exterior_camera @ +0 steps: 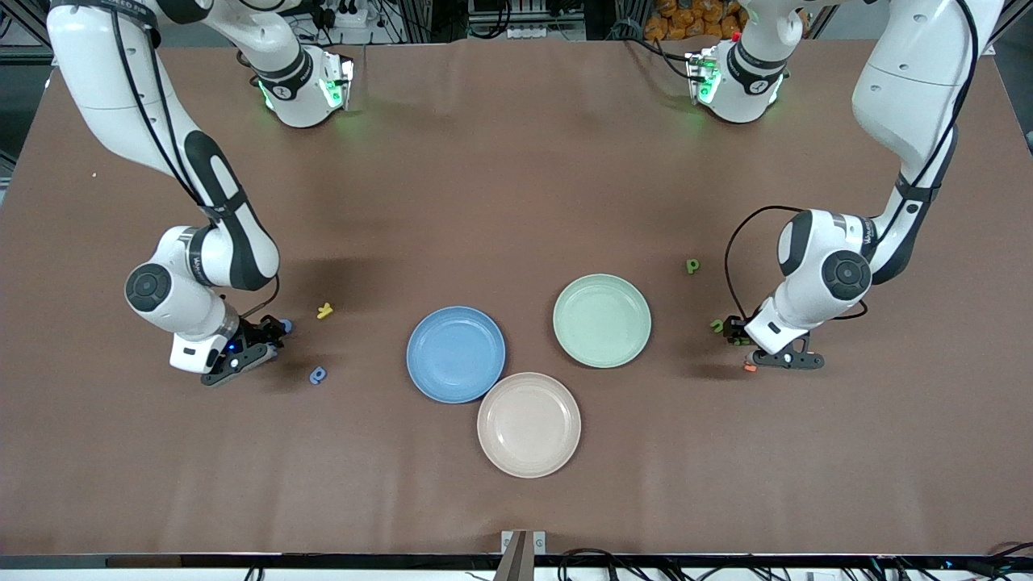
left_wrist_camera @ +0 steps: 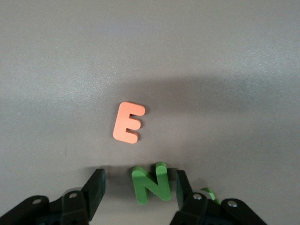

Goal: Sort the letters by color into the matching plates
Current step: 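Close both grippers on the green N and blue m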

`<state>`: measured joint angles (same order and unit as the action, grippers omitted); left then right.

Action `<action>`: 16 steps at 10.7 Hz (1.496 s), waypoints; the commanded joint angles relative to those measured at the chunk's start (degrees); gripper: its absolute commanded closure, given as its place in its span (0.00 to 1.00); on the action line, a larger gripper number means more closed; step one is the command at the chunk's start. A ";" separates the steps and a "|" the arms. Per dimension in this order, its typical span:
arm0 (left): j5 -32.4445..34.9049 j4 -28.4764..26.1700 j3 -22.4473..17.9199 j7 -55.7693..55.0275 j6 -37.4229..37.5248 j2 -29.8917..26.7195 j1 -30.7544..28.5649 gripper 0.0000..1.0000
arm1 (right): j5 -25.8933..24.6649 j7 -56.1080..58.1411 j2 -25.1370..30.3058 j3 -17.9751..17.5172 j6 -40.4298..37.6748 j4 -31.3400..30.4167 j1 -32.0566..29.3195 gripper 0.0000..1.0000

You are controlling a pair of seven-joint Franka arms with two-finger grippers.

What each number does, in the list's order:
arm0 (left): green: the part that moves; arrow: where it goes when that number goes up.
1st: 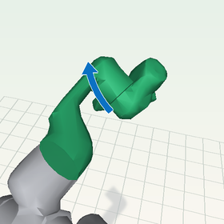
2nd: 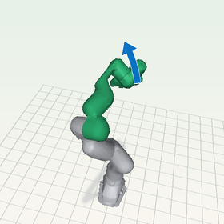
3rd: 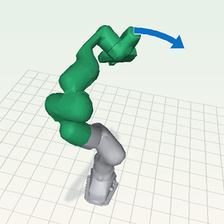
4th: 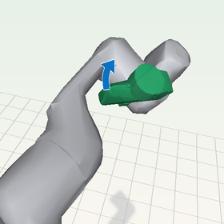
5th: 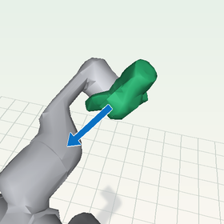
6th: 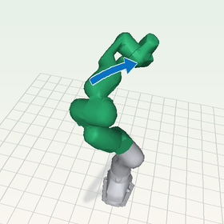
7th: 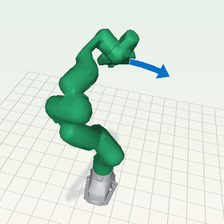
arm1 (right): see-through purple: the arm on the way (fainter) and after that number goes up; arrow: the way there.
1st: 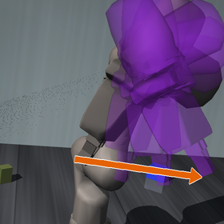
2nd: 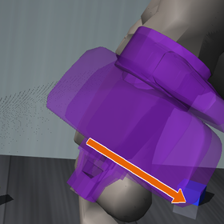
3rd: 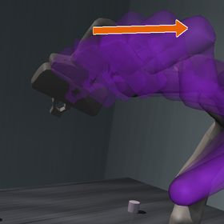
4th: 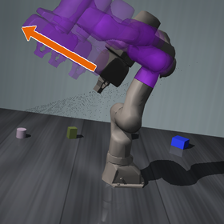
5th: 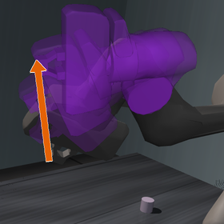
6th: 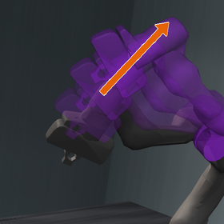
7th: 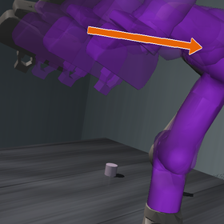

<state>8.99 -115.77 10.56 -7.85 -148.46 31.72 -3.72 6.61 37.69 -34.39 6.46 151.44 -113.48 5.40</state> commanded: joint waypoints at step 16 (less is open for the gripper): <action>1.74 3.34 6.39 -1.02 12.46 -10.08 0.12 1.00 | -0.46 0.10 1.35 -2.59 1.05 -0.87 -2.41 0.53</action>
<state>9.80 -113.27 14.48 -7.85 -143.86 27.91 -3.45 6.49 37.74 -33.84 5.69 152.11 -113.38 5.08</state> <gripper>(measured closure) 0.674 0.533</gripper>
